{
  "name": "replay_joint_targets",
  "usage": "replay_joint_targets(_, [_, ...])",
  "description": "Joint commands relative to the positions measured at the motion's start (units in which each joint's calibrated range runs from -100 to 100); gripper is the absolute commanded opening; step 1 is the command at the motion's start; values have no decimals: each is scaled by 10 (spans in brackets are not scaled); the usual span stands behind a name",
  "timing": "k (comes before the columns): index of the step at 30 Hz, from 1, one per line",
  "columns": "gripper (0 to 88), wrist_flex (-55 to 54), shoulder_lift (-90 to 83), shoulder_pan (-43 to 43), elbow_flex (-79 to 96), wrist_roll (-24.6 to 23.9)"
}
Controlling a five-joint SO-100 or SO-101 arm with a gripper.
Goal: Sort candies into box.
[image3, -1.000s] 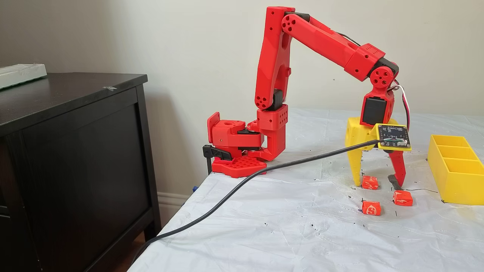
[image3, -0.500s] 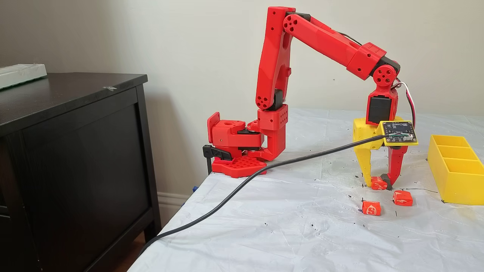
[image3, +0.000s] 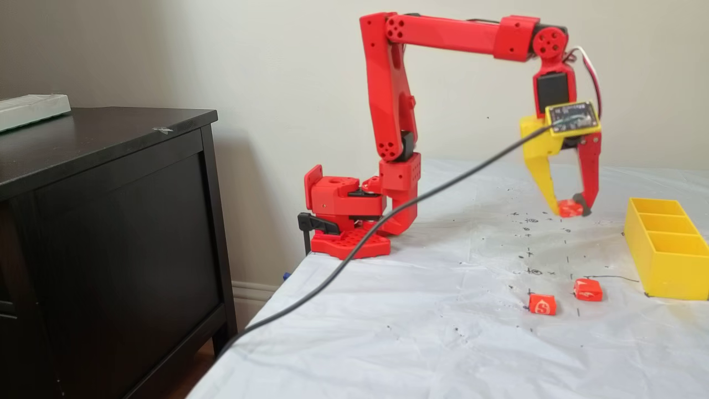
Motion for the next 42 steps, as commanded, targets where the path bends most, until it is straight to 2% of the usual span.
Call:
replay_joint_targets(1, [2, -38, -61, -45, -95, -41])
replay_joint_targets(8, [2, -129, -72, -111, -68, -86])
replay_joint_targets(19, [2, -269, 23, -154, -57, -88])
replay_joint_targets(29, [2, -307, 97, -152, -71, -78])
replay_joint_targets(36, [2, -280, 115, -153, -84, -75])
replay_joint_targets(42, [2, -305, 140, -144, -97, -79])
